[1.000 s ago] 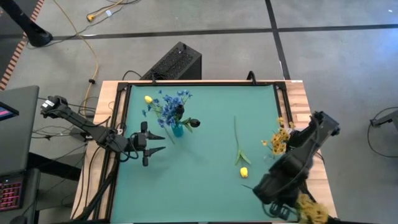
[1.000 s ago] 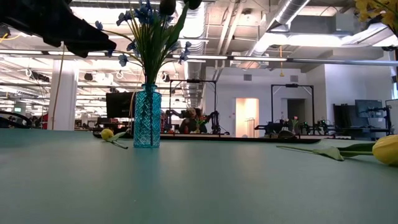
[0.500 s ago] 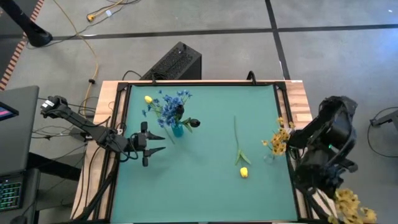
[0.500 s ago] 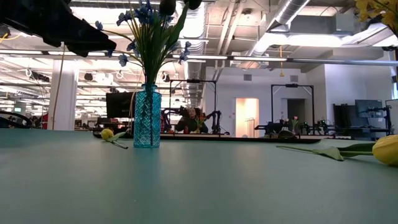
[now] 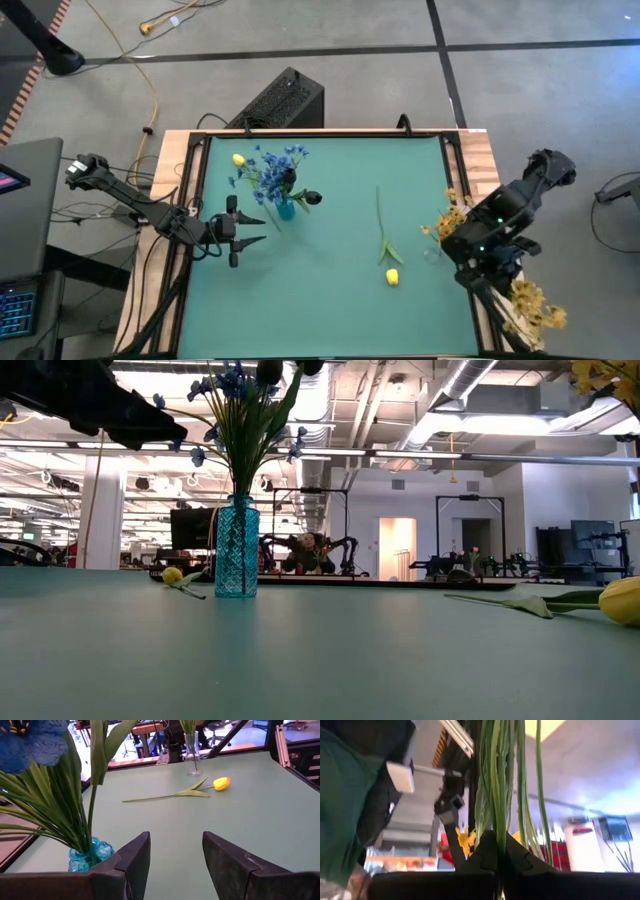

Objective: Sort flowers into vase by color
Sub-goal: Put the yellow flowers into the transparent vase

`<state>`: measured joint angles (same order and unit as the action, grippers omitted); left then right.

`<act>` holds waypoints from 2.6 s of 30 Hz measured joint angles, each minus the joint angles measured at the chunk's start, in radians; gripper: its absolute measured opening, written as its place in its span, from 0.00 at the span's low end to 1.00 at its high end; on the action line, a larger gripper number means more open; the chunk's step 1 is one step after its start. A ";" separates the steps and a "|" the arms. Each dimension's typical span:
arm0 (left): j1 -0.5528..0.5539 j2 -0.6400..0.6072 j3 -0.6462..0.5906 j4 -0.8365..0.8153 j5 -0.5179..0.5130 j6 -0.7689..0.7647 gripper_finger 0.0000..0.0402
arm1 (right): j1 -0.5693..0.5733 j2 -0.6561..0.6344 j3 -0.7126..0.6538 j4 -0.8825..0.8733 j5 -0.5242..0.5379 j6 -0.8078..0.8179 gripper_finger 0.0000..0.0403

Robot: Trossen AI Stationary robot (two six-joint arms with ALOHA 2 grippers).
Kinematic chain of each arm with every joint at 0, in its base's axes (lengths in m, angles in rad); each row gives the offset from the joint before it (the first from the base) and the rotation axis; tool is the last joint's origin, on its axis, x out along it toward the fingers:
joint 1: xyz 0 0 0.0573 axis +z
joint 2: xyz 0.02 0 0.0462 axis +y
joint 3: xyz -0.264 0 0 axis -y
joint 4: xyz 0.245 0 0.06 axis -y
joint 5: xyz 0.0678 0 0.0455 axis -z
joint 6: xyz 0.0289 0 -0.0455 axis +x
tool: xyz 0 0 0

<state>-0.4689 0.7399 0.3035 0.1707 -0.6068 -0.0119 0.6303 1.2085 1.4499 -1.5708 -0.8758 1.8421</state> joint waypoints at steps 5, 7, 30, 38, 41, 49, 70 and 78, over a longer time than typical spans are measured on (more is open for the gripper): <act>0.000 0.000 0.000 0.000 -0.001 0.001 0.42 | -0.041 -0.025 -0.047 0.000 -0.082 -0.032 0.06; 0.000 0.000 0.000 0.000 0.000 0.004 0.42 | -0.048 -0.033 -0.052 0.000 -0.084 -0.035 0.06; 0.000 0.000 0.000 0.000 -0.002 0.009 0.42 | -0.152 -0.085 -0.104 0.000 -0.054 -0.047 0.06; 0.000 0.000 0.000 0.000 -0.002 0.011 0.42 | -0.185 -0.087 -0.123 -0.001 -0.065 -0.046 0.06; 0.000 0.000 0.000 0.000 -0.002 0.012 0.42 | -0.201 -0.097 -0.166 -0.001 -0.086 -0.076 0.06; 0.000 0.000 0.000 -0.002 -0.002 0.012 0.42 | -0.260 -0.097 -0.228 -0.001 -0.121 -0.212 0.07; 0.000 0.000 0.000 -0.006 -0.002 0.025 0.42 | -0.376 -0.096 -0.235 0.000 -0.176 -0.245 0.08; 0.000 0.000 0.000 -0.007 -0.002 0.027 0.42 | -0.363 -0.096 -0.231 -0.001 -0.200 -0.247 0.08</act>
<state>-0.4690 0.7399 0.3035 0.1638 -0.6090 0.0151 0.2678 1.1126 1.2185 -1.5715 -1.0756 1.5955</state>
